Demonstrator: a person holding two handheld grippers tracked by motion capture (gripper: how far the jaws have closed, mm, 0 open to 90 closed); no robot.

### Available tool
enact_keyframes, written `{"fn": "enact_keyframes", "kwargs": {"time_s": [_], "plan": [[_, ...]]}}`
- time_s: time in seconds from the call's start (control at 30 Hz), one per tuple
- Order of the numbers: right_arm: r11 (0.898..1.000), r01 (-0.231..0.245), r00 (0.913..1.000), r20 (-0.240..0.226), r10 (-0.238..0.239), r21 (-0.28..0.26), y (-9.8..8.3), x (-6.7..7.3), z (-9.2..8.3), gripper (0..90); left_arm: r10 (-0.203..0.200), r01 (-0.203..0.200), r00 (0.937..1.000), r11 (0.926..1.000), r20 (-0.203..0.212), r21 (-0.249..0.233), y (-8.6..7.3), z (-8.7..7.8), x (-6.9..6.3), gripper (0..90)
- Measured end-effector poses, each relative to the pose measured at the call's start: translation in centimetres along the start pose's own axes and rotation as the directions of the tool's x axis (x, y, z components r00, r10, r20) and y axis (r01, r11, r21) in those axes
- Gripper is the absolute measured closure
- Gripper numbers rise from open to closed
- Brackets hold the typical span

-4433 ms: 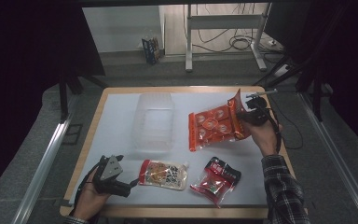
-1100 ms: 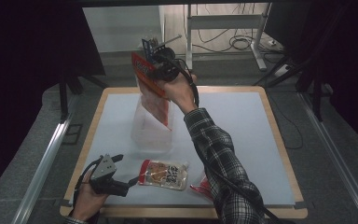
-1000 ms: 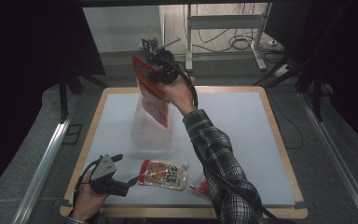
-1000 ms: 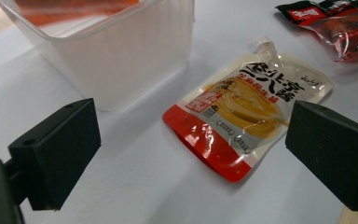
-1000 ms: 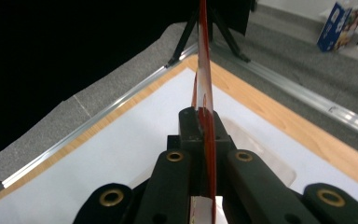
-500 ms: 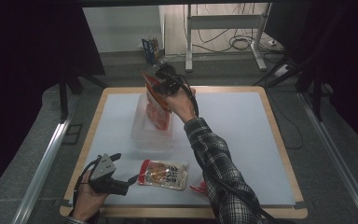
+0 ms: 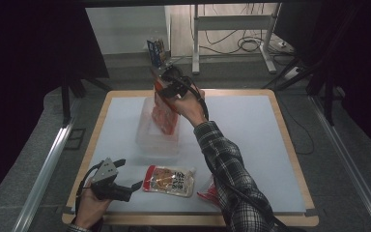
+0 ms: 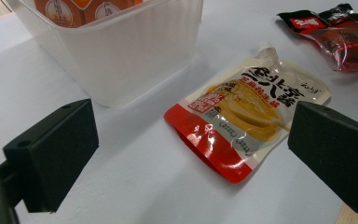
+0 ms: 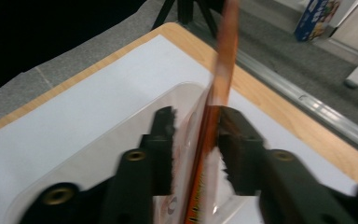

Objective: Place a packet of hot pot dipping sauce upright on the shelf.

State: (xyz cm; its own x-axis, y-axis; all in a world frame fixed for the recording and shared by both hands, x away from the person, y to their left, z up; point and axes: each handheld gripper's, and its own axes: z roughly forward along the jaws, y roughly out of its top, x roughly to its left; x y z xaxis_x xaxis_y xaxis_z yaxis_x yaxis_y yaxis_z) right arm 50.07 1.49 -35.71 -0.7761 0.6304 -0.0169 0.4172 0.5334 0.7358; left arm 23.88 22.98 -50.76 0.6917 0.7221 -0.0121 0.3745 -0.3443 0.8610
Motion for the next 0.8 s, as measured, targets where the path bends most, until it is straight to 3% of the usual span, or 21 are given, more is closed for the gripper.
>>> {"fn": "enact_keyframes", "kwargs": {"time_s": [0.17, 0.43, 0.7, 0.8], "plan": [[1.0, 0.0, 0.9998, 0.021, 0.001, -0.008, -0.3, -0.9, -0.5, 43.3, -0.008, 0.008, 0.9999, 1.0, 0.013, 0.002, -0.1, 0.1, 0.1, 0.3], [1.0, -0.009, 0.9997, 0.023, 0.01, -0.028, -1.1, -2.1, -1.5, 28.8, -0.023, 0.023, 0.9993, 0.9997, 0.031, 0.0, -0.2, 0.2, 0.3, 0.0], [0.998, 0.025, 0.9996, -0.014, -0.026, -0.056, -1.9, -2.9, -2.7, 11.5, -0.022, 0.023, 0.9991, 0.9997, 0.035, -0.006, -0.3, 0.2, 0.3, 0.0], [0.997, 0.049, 0.9987, -0.013, -0.049, -0.064, -2.1, -3.1, -3.2, 9.0, -0.018, 0.018, 0.9992, 0.9998, 0.035, -0.008, -0.3, 0.3, 0.2, 0.0]]}}
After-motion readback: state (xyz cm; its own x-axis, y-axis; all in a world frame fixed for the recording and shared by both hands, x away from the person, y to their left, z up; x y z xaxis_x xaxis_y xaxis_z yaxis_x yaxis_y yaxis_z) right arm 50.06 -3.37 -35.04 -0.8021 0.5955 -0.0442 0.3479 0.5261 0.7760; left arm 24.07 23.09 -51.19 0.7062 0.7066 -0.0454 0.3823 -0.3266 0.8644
